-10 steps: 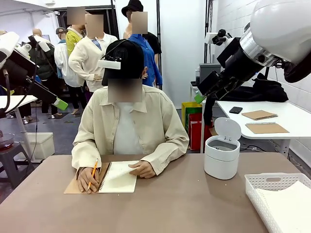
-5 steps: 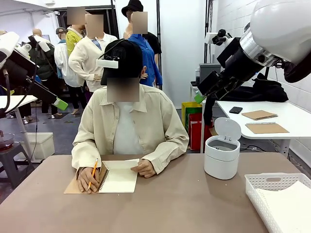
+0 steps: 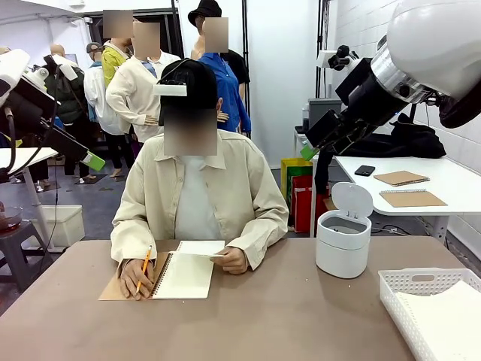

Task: Sort the paper based on its condition.
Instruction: If a person hands you a paper, place it in the Organizing basket , and if it's crumpled, put it in the Trash can.

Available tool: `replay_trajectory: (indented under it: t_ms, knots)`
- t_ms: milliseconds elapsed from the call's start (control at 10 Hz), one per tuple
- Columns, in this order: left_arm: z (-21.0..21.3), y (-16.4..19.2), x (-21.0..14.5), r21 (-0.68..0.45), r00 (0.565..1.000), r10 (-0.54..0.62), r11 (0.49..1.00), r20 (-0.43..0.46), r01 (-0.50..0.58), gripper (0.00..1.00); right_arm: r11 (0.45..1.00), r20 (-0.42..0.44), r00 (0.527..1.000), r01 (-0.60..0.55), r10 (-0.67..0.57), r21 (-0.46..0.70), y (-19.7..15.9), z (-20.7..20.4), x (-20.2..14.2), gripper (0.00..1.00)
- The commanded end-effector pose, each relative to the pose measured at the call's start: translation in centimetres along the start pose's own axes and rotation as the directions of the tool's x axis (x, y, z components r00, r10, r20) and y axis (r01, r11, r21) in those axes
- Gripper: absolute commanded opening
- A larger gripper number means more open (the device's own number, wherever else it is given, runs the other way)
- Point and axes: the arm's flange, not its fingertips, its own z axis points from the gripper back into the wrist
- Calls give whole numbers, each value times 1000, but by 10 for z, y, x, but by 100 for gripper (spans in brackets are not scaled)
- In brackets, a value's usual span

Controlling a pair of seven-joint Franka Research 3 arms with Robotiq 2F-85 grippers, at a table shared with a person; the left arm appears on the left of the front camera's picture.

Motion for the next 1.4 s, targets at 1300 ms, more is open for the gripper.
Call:
replay_trajectory:
  t_ms: [1300]
  knots:
    - [0,0,0,-7,1000,4,1000,5,-4,100,1000,0,1000,0,0,0,0,0,0,100]
